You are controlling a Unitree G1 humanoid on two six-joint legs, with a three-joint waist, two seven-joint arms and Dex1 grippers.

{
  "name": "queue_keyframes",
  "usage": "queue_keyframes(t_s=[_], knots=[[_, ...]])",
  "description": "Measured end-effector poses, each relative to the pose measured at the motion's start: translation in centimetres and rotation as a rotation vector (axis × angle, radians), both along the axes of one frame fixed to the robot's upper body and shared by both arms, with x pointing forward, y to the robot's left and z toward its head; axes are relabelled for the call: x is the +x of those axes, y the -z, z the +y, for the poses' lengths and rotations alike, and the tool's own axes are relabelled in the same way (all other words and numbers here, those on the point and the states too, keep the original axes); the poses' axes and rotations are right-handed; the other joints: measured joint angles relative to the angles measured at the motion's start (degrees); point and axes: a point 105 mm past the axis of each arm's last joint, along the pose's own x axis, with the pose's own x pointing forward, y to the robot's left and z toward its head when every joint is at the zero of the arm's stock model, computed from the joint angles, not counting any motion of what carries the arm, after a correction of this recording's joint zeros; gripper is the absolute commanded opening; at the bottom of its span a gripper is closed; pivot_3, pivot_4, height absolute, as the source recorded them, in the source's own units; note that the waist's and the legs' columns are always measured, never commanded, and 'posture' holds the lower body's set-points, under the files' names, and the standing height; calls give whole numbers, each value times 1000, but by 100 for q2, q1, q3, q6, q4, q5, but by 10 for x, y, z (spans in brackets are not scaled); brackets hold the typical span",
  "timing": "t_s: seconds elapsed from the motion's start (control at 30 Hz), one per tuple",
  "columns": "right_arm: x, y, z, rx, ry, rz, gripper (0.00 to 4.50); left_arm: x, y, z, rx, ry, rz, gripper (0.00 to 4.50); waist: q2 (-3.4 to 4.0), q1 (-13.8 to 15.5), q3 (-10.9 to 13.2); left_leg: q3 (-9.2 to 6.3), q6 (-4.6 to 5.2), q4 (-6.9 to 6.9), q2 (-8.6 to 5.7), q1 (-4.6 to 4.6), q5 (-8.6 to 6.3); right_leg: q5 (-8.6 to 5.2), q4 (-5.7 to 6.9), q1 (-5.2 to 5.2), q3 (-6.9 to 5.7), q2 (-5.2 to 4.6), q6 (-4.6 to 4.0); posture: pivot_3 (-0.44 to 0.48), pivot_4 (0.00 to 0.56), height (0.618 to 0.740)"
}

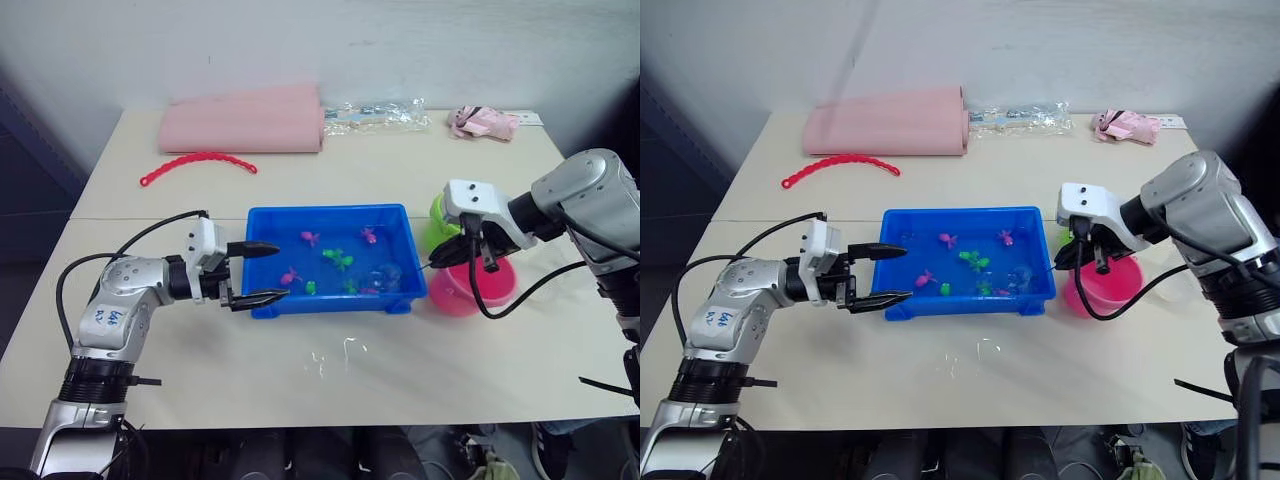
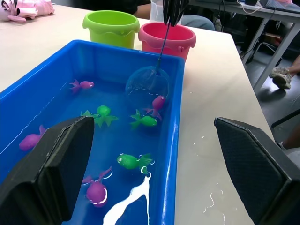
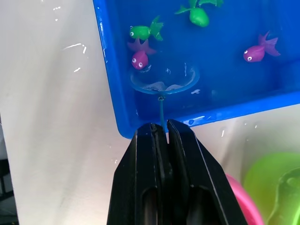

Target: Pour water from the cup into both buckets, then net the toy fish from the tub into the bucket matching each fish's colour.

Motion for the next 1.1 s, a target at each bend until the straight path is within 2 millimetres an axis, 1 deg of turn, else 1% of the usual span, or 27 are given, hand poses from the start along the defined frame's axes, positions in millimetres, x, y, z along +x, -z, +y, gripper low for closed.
queue_keyframes(t_s=[0.23, 0.27, 0.4, 0.53, 0.73, 1.1], knots=[[-1, 7, -2, 42, 16, 31, 0, 0, 0, 0, -1, -3, -2, 4457, 0, -1, 0, 1, 0, 0, 1, 0, -1, 0, 0, 0, 0, 2, 0, 0, 150, 740], [0, 12, -3, 71, 35, 53, 0, 1, -1, 1, -2, -7, -3, 4457, 0, 0, 0, 2, 0, 0, 0, 0, -1, 0, 0, 0, 0, 2, 0, 0, 150, 740], [2, 16, -5, 123, 60, 61, 0, 0, 2, 2, -3, -21, 6, 4457, 0, -1, 0, 3, 1, -1, 1, 0, -2, 0, -1, 0, 1, 3, 0, 0, 150, 740], [4, 29, -12, 210, 115, 96, 0, 1, 2, 4, -3, -33, 5, 4457, 0, 5, 0, 4, 1, 0, 0, 0, -2, 0, -1, 1, 1, 3, 0, 0, 150, 740], [3, 38, -17, 291, 136, 108, 0, 1, 0, 7, -7, -49, -4, 4457, 0, 3, 0, 4, 1, 0, 1, 1, -2, 0, -1, 1, 0, 5, 0, 0, 150, 740], [-4, 31, -23, 448, 143, 101, 0, 1, 2, 8, -4, -52, 1, 4457, 0, 7, 0, 5, 1, 0, 1, 1, -2, 0, -2, 1, 2, 4, 0, 0, 150, 740]])
